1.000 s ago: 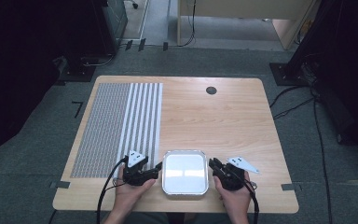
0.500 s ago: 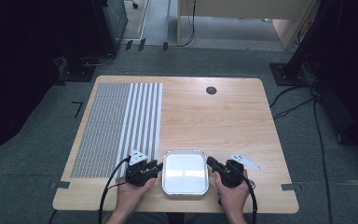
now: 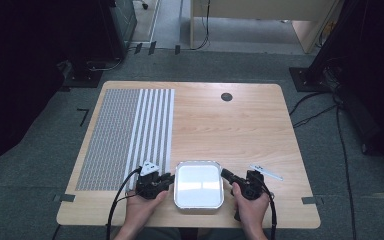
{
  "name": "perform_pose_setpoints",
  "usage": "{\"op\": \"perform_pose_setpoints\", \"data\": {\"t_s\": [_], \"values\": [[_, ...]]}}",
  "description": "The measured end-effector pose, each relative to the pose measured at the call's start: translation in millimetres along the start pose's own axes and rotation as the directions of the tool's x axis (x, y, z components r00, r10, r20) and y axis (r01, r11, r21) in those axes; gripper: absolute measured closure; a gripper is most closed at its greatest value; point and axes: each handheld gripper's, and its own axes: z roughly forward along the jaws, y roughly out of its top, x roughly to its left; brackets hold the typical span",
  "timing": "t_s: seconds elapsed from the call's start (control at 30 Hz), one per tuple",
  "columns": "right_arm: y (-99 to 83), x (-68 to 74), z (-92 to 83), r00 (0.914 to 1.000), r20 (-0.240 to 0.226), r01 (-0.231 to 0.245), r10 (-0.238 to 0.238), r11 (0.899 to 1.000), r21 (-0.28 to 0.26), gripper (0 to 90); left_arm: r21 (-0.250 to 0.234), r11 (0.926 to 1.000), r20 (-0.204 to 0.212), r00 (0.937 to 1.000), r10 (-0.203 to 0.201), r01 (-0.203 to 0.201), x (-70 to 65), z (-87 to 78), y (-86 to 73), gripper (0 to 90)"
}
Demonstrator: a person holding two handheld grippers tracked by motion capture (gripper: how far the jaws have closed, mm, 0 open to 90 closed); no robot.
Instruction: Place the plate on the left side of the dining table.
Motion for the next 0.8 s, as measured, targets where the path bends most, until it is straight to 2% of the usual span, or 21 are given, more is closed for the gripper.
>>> {"op": "perform_pose_setpoints", "data": {"t_s": [0.13,0.27,0.37,0.47,0.57,0.73,0.8], "values": [[-0.2,1.2,-1.6,0.9999,-0.008,-0.011,0.011,1.0,-0.008,89.1,0.004,1.0,0.0,1.0,-0.002,0.002,-0.1,0.9,0.0,75.9],[0.1,1.9,-5.1,0.9989,-0.024,-0.041,0.041,0.999,-0.011,89.1,0.007,1.0,-0.002,1.0,-0.003,0.003,-0.5,1.1,-0.1,75.8],[-0.2,2.9,-6.2,0.999,-0.019,-0.041,0.04,0.999,-0.012,88.9,0.008,1.0,-0.002,1.0,-0.001,0.001,-0.6,1.0,-0.2,75.8],[-2.2,5.7,-5.5,0.999,0.011,-0.043,0.043,0.999,0.005,87.1,0.01,0.9999,-0.006,1.0,0.004,-0.004,-1.1,0.9,-0.3,76.2],[-3.1,7.6,-5.4,0.9994,0.017,-0.031,0.031,1.0,0.002,85.8,0.008,0.9999,-0.008,1.0,0.005,-0.005,-1.5,1.0,-0.5,76.3],[-5.8,14.5,-2.9,0.996,0.084,0.026,-0.029,0.999,0.042,85.6,0.003,1.0,-0.014,0.9999,0.005,-0.005,-2.7,1.1,-0.6,77.1],[-5.8,16.4,-3.1,0.9947,0.094,0.036,-0.04,0.998,0.045,85.9,0.004,1.0,-0.015,0.9999,0.008,-0.008,-2.8,1.3,-0.7,76.7]]}}
